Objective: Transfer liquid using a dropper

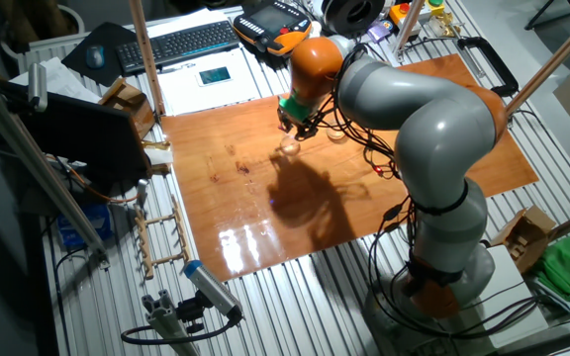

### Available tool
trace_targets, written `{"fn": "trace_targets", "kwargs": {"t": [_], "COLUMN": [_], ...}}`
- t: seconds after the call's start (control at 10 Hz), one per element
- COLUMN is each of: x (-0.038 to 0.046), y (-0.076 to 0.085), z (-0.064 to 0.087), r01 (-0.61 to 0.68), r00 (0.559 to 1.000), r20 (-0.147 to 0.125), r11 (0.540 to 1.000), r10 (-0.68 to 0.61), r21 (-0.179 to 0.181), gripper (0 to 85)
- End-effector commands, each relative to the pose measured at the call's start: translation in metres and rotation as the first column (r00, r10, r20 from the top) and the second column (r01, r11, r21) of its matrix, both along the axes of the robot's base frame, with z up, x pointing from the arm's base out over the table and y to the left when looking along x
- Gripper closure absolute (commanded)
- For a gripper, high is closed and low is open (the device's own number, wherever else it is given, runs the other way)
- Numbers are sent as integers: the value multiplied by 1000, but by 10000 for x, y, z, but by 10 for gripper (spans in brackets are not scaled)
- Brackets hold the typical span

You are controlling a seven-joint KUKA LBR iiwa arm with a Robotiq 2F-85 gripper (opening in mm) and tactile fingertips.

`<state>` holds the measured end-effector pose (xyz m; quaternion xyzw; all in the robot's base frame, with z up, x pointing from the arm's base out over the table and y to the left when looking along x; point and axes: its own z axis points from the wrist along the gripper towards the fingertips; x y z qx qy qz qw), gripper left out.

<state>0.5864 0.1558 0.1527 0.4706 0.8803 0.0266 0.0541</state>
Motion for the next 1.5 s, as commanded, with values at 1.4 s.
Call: {"fn": "trace_targets", "kwargs": {"t": [1.4], "x": [-44], "y": [62], "z": [76], "r01": [374], "r00": [928], "r20": [25], "r11": [927], "r10": [-373], "r21": [-39], "gripper": [507]}}
